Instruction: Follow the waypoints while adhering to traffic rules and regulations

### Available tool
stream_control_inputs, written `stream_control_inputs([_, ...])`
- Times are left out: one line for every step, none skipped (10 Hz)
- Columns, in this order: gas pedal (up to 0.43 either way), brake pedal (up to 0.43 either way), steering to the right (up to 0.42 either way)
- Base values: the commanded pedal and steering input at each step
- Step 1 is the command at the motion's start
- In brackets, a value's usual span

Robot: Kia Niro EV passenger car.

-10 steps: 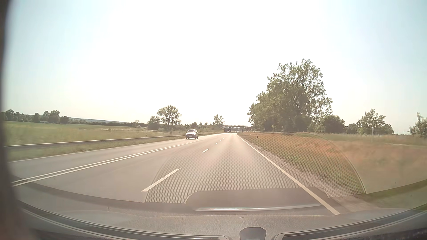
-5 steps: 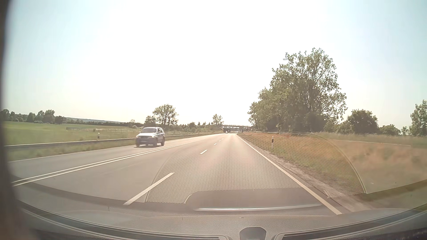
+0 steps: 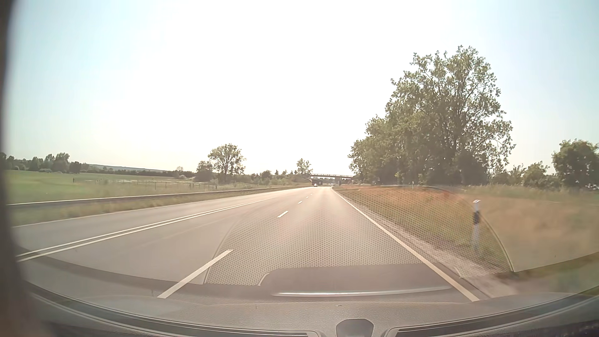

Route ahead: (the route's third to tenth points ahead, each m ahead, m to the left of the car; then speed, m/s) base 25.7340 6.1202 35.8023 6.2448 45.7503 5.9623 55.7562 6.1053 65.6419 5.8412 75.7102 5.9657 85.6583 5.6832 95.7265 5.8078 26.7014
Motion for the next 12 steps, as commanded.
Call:
stream_control_inputs([0.461, 0.006, 0.004])
stream_control_inputs([0.461, 0.006, 0.004])
stream_control_inputs([0.461, 0.006, 0.004])
stream_control_inputs([0.461, 0.006, 0.004])
stream_control_inputs([0.461, 0.006, 0.004])
stream_control_inputs([0.461, 0.006, 0.004])
stream_control_inputs([0.461, 0.006, 0.004])
stream_control_inputs([0.461, 0.006, 0.004])
stream_control_inputs([0.461, 0.006, 0.004])
stream_control_inputs([0.461, 0.006, 0.004])
stream_control_inputs([0.461, 0.006, 0.004])
stream_control_inputs([0.461, 0.006, 0.003])
